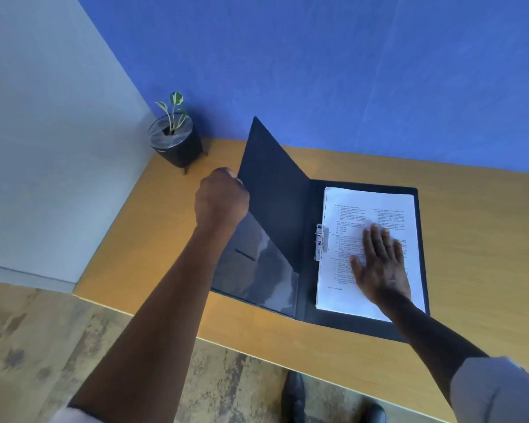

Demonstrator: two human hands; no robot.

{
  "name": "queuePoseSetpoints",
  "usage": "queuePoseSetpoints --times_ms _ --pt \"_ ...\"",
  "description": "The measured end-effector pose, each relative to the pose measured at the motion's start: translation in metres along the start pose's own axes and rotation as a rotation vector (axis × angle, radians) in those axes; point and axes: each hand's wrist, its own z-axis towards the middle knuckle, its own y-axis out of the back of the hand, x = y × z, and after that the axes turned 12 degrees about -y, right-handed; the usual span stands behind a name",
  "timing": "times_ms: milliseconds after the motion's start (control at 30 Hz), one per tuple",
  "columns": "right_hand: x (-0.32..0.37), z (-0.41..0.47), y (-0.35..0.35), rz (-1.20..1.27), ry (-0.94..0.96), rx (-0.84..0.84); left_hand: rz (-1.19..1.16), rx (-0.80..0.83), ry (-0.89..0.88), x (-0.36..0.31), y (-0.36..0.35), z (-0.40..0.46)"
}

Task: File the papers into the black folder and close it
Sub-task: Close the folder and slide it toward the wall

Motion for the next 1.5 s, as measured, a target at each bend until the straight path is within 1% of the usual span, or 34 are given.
queuePoseSetpoints --times_ms 167,333,467,567,633,833,933,1067,1200,1333,1500 --pt "0.0 -0.001 0.0 -0.001 0.009 -0.005 -0.079 0.004 -0.13 -0.039 -0.002 -0.012" --pt "-0.001 -0.002 0.003 0.011 0.013 0.004 -0.085 0.04 -0.196 -0.072 -0.01 -0.028" --pt "-0.003 -0.001 0.009 0.026 0.009 0.052 -0.086 0.104 -0.283 -0.099 -0.018 -0.039" --pt "-0.011 0.001 0.014 0.013 0.047 0.071 -0.018 0.19 -0.389 -0.12 -0.025 -0.048" --pt "-0.025 0.0 0.017 -0.006 0.058 0.066 0.037 0.232 -0.425 -0.134 -0.031 -0.052" --pt "-0.084 0.004 0.026 -0.024 -0.017 0.069 0.111 0.279 -0.472 -0.171 -0.06 -0.063" --pt "-0.107 0.006 0.033 -0.019 -0.035 0.033 0.145 0.294 -0.505 -0.189 -0.079 -0.073" --pt "-0.139 0.004 0.042 -0.022 -0.045 0.029 0.163 0.292 -0.516 -0.205 -0.11 -0.085" --pt "-0.169 -0.001 0.045 0.02 -0.125 0.032 0.178 0.305 -0.496 -0.219 -0.14 -0.091" --pt "-0.187 -0.006 0.047 0.024 -0.12 0.049 0.201 0.344 -0.491 -0.231 -0.169 -0.099" --pt "-0.186 -0.004 0.049 0.048 -0.144 0.092 0.279 0.403 -0.527 -0.239 -0.205 -0.107"
